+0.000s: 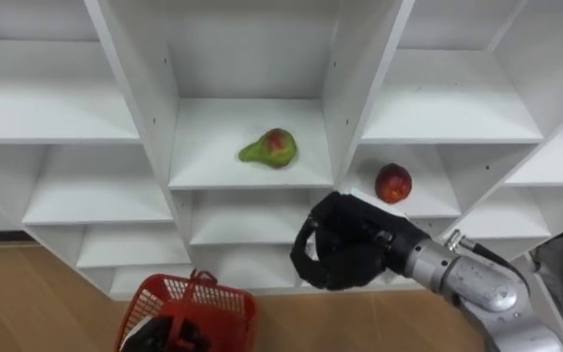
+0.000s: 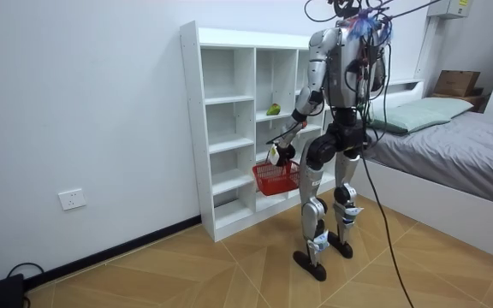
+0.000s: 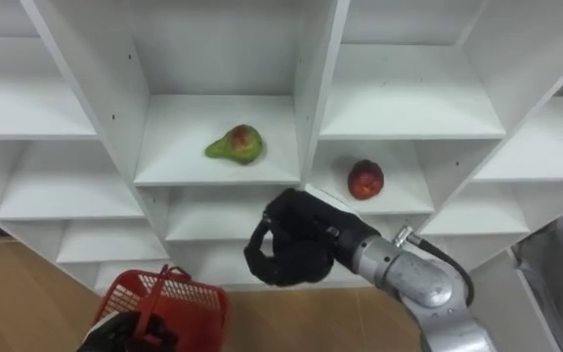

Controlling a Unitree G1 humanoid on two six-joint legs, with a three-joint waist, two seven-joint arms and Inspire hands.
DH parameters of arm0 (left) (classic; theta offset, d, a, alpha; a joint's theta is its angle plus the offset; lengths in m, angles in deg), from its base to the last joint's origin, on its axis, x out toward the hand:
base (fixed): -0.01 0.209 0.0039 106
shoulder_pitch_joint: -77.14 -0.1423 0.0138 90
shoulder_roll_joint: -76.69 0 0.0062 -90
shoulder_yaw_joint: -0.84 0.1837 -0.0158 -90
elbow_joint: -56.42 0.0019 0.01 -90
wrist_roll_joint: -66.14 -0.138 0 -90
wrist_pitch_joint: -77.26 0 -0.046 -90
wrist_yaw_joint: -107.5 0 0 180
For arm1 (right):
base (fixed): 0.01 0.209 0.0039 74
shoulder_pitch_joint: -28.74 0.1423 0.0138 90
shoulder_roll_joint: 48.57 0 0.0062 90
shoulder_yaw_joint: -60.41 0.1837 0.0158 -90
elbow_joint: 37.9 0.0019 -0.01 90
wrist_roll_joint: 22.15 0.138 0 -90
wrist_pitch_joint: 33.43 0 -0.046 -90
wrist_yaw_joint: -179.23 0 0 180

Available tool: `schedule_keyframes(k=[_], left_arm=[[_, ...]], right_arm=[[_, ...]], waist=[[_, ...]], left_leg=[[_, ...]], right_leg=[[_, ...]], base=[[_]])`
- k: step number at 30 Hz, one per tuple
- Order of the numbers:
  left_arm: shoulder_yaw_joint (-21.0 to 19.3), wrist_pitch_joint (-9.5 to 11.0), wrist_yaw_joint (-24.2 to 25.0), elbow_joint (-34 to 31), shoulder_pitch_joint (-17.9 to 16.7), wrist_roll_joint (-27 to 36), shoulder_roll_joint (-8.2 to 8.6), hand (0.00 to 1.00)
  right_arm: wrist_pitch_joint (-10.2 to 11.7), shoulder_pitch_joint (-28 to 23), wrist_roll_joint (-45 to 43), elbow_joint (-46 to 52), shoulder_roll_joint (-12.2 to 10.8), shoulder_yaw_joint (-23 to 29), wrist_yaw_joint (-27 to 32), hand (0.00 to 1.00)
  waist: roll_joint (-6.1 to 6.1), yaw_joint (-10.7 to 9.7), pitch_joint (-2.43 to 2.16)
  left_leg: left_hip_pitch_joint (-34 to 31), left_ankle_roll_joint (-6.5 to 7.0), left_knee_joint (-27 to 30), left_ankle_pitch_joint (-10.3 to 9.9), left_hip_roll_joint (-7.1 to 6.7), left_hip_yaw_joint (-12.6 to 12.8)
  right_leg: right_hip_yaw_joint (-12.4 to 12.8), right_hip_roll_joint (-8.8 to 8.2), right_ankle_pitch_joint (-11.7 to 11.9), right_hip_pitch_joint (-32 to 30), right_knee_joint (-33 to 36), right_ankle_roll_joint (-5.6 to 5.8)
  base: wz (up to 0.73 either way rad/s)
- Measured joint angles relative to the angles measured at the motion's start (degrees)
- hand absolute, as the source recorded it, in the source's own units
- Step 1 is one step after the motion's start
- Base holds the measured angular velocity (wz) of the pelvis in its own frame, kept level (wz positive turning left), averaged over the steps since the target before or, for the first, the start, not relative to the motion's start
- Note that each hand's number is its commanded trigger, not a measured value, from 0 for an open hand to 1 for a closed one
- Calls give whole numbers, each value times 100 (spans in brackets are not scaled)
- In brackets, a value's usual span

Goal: Collect fruits from the closet

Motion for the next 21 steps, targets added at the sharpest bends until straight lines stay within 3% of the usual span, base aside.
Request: schedule_keyframes(k=[5,12,16,21], left_arm=[[225,240,57,-5,349,527,132,100],[392,391,123,-270,380,901,297,100],[530,440,307,-568,403,1518,304,100],[696,464,452,-633,464,2204,414,100]], right_arm=[[355,374,52,-448,-287,-40,281,100],[632,692,61,-1279,-443,-60,970,100],[665,707,84,-1608,-610,-146,1325,100],[778,810,418,-1987,-644,-227,1686,100]], waist=[[105,4,70],[242,-6,58],[308,-19,69],[338,-8,75]], left_leg=[[-410,3,157,2,-9,-84],[-793,26,291,23,-22,-91],[-972,26,371,23,-25,-198],[-998,47,317,68,-70,-259]], right_leg=[[-76,-28,13,-336,106,-14],[-128,-71,17,-708,191,-14],[-252,-84,18,-785,193,-15],[-313,-135,16,-838,250,-12]], base=[[8],[3],[15],[8]])
